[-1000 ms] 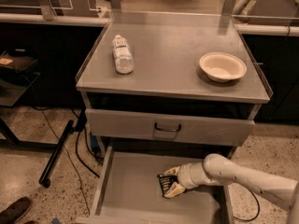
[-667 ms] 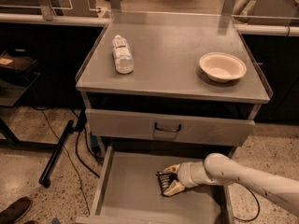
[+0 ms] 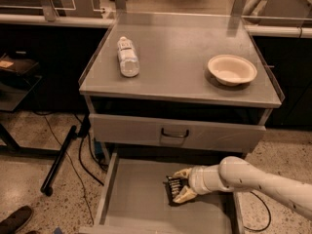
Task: Pick rxbar chocolate from middle drawer and place on counter
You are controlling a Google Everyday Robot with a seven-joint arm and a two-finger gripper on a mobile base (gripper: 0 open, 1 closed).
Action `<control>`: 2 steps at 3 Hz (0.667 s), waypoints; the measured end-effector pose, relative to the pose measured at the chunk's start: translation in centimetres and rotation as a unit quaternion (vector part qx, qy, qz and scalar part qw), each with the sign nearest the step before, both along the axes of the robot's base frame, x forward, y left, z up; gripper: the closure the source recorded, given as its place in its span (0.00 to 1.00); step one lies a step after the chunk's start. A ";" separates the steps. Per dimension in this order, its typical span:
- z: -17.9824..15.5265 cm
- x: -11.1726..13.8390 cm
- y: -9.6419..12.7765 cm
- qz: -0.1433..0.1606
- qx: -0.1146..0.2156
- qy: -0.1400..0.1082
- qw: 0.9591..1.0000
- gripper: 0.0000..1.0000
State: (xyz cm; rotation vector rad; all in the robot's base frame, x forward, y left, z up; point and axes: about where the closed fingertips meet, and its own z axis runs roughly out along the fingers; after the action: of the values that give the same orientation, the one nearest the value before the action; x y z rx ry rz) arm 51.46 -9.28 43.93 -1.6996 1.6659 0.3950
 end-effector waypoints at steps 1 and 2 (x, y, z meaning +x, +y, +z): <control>4.2 -2.1 -0.3 -0.008 -0.020 0.005 1.000 1.00; 4.3 -2.1 -0.3 -0.008 -0.020 0.005 1.000 1.00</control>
Offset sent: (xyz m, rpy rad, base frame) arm -0.0187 -0.0020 0.0331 -0.0285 0.0145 -0.0162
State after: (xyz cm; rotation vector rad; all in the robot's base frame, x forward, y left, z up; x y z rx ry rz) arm 49.36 -9.54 48.19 -1.7148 1.7038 0.3655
